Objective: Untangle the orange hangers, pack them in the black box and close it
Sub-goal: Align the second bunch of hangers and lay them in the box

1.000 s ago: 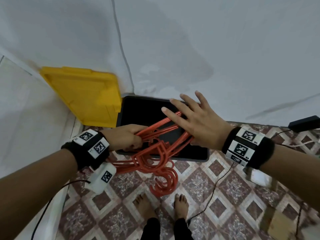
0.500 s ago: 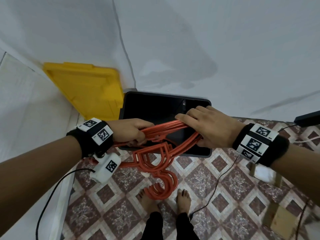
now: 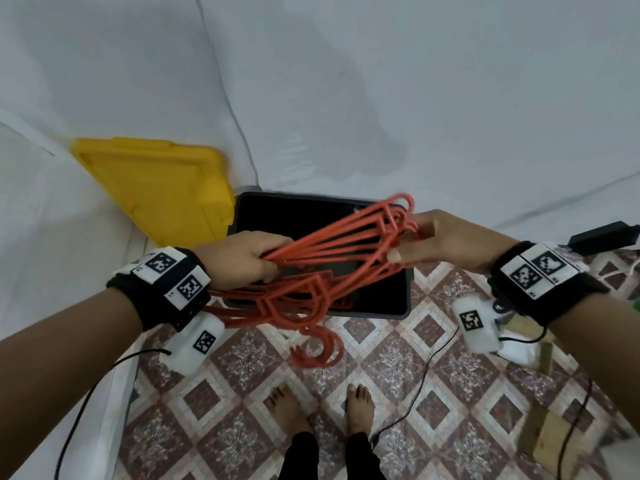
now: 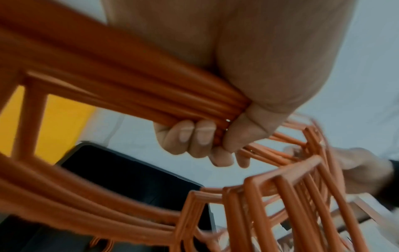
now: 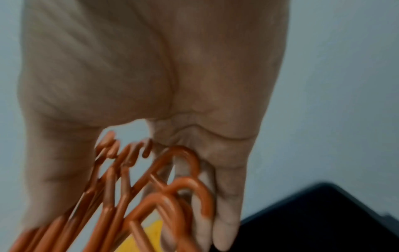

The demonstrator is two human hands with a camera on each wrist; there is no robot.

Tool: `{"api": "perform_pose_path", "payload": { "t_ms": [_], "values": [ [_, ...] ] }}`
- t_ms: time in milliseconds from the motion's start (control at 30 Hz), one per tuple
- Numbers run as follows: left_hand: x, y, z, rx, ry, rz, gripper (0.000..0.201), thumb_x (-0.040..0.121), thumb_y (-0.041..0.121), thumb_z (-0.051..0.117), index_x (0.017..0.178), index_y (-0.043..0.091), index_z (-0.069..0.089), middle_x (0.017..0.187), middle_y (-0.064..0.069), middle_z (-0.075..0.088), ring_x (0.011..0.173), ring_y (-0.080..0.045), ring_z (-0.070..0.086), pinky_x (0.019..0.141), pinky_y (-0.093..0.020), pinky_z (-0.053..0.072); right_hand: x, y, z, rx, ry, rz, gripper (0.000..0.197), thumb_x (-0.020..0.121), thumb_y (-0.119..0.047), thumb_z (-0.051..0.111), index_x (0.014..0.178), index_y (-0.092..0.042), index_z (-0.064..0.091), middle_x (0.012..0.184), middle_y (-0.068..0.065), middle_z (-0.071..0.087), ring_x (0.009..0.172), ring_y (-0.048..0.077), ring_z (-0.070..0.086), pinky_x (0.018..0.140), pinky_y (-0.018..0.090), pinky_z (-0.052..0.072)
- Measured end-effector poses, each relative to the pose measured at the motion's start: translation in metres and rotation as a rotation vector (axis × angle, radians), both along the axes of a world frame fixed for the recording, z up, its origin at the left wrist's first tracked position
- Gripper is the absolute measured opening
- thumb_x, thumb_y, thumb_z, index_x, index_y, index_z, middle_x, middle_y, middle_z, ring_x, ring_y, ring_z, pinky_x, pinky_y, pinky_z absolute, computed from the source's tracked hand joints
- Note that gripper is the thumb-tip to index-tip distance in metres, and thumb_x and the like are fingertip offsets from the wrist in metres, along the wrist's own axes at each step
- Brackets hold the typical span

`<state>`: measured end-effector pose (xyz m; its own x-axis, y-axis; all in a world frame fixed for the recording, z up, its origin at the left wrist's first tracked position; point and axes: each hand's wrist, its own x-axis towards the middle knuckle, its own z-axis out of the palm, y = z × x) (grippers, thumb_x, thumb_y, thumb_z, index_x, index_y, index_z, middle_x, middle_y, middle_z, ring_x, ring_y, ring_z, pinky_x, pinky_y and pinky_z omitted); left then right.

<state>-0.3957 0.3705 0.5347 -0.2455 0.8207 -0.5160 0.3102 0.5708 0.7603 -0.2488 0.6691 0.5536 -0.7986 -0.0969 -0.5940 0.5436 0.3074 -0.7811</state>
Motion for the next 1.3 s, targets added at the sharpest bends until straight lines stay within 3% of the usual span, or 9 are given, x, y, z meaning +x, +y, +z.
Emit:
{"api": "perform_pose_path", "payload": {
  "t_ms": [100, 233, 333, 467, 600, 733, 1000, 1133, 1300],
  "values": [
    [-0.001, 0.001, -0.002, 0.035, -0.119, 0.095, 0.041, 0.086, 0.006, 0.051, 0.078, 0.045, 0.058, 0.073, -0.009, 0.056, 0.058, -0.016, 0.045, 0.063, -0.036, 0.038, 0.014, 0.004, -0.014, -0.3, -0.019, -0.323, 0.08, 0.064, -0.043, 0.091, 0.128, -0.005, 0.061, 0.12, 0.014, 0.072, 0.111, 0.033, 0.069, 0.101, 0.046, 0.055],
    [0.007, 0.009, -0.004, 0.044, -0.199, 0.151, 0.043, 0.082, 0.011, 0.05, 0.085, 0.052, 0.059, 0.073, -0.01, 0.055, 0.059, -0.023, 0.04, 0.06, -0.037, 0.035, 0.026, -0.011, -0.03, -0.403, 0.071, -0.62, 0.104, 0.049, -0.055, 0.096, 0.135, -0.011, 0.055, 0.109, 0.005, 0.072, 0.095, 0.018, 0.068, 0.085, 0.028, 0.058],
    [0.016, 0.022, -0.008, -0.062, -0.101, 0.04, 0.056, 0.09, 0.006, 0.05, 0.105, 0.06, 0.046, 0.077, -0.007, 0.06, 0.06, -0.019, 0.046, 0.059, -0.032, 0.039, 0.025, -0.036, -0.033, -0.208, 0.098, -0.678, 0.093, 0.048, -0.06, 0.093, 0.125, -0.023, 0.056, 0.116, -0.002, 0.071, 0.1, 0.012, 0.071, 0.088, 0.034, 0.057],
    [0.037, 0.042, -0.015, -0.199, 0.161, -0.186, 0.041, 0.09, 0.024, 0.045, 0.125, 0.044, 0.04, 0.084, 0.006, 0.059, 0.069, -0.015, 0.056, 0.064, -0.029, 0.042, 0.016, -0.054, -0.035, -0.117, 0.166, -0.877, 0.08, 0.061, -0.041, 0.095, 0.122, -0.017, 0.05, 0.112, 0.005, 0.071, 0.091, 0.017, 0.076, 0.076, 0.04, 0.064],
    [0.045, 0.048, -0.025, -0.215, 0.222, -0.163, 0.039, 0.091, 0.013, 0.046, 0.12, 0.039, 0.041, 0.075, 0.008, 0.056, 0.059, -0.01, 0.053, 0.053, -0.026, 0.037, 0.017, -0.051, -0.041, 0.007, 0.136, -0.911, 0.086, 0.057, -0.053, 0.092, 0.123, -0.019, 0.049, 0.107, 0.006, 0.072, 0.09, 0.023, 0.075, 0.078, 0.043, 0.063],
    [0.053, 0.054, -0.03, -0.215, 0.254, -0.154, 0.038, 0.085, 0.01, 0.051, 0.112, 0.032, 0.038, 0.08, -0.005, 0.06, 0.066, -0.023, 0.062, 0.059, -0.037, 0.052, 0.018, -0.05, -0.045, -0.065, 0.081, -0.999, 0.081, 0.06, -0.056, 0.089, 0.116, -0.011, 0.051, 0.099, 0.011, 0.072, 0.088, 0.027, 0.075, 0.067, 0.036, 0.06],
    [0.058, 0.057, -0.031, -0.087, 0.176, 0.024, 0.026, 0.084, 0.015, 0.061, 0.098, 0.034, 0.05, 0.079, 0.0, 0.062, 0.067, -0.015, 0.062, 0.063, -0.029, 0.047, 0.015, -0.04, -0.048, -0.162, 0.145, -1.26, 0.021, 0.082, -0.012, 0.075, 0.098, -0.005, 0.064, 0.068, 0.012, 0.06, 0.044, 0.015, 0.051, 0.049, 0.029, 0.047],
    [0.051, 0.039, -0.024, -0.073, 0.191, 0.075, 0.023, 0.087, 0.025, 0.065, 0.107, 0.032, 0.056, 0.079, 0.004, 0.064, 0.063, -0.003, 0.059, 0.055, -0.013, 0.041, 0.018, -0.024, -0.049, -0.167, 0.131, -1.332, 0.028, 0.073, -0.018, 0.077, 0.094, -0.003, 0.067, 0.059, 0.008, 0.055, 0.043, 0.018, 0.045, 0.048, 0.03, 0.044],
    [0.026, -0.006, -0.009, -0.214, 0.225, 0.17, 0.021, 0.086, 0.053, 0.064, 0.09, 0.032, 0.064, 0.078, 0.005, 0.067, 0.068, -0.009, 0.063, 0.059, -0.023, 0.047, 0.029, 0.0, -0.048, -0.184, 0.114, -1.39, 0.016, 0.079, -0.014, 0.072, 0.07, -0.009, 0.06, 0.05, 0.006, 0.05, 0.04, 0.019, 0.044, 0.054, 0.034, 0.044]
  ]
}}
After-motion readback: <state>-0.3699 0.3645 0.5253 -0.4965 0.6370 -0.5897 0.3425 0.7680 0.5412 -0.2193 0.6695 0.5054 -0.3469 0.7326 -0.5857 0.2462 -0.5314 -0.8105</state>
